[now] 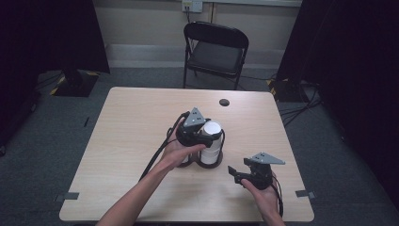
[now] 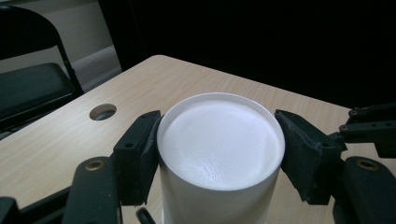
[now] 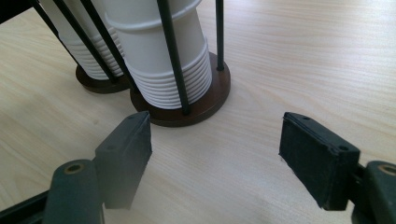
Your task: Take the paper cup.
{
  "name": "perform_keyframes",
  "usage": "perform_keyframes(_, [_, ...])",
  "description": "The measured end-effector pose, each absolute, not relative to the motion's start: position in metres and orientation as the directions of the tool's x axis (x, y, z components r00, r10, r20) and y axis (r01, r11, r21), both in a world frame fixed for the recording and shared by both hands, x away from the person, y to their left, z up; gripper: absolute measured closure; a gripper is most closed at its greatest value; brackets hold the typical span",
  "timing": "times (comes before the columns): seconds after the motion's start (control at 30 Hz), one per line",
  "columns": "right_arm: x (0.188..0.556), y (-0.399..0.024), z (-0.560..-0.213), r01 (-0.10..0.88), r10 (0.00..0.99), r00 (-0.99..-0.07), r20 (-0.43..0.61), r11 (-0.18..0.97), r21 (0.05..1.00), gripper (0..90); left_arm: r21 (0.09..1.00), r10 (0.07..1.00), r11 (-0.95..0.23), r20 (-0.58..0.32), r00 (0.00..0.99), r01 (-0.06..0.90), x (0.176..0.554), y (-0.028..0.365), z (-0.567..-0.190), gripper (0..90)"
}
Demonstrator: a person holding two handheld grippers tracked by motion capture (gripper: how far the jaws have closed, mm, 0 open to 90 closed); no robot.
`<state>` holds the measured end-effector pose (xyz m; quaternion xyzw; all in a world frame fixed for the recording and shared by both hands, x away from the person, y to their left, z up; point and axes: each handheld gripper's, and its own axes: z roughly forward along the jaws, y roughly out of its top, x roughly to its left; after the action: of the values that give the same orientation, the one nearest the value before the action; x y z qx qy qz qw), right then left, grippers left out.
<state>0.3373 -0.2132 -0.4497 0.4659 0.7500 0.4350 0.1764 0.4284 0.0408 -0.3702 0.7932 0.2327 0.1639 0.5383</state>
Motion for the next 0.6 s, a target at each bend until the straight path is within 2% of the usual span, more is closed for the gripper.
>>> perform_keyframes(0.6, [0.3373,-0.2117,-0.4494,0.534,0.847,-0.514,0.137,0.191,0.824,25.0,0.949,0.563,-0.258,-0.004,0.827,0.180,0.4252,0.0466,-0.3596,34.6])
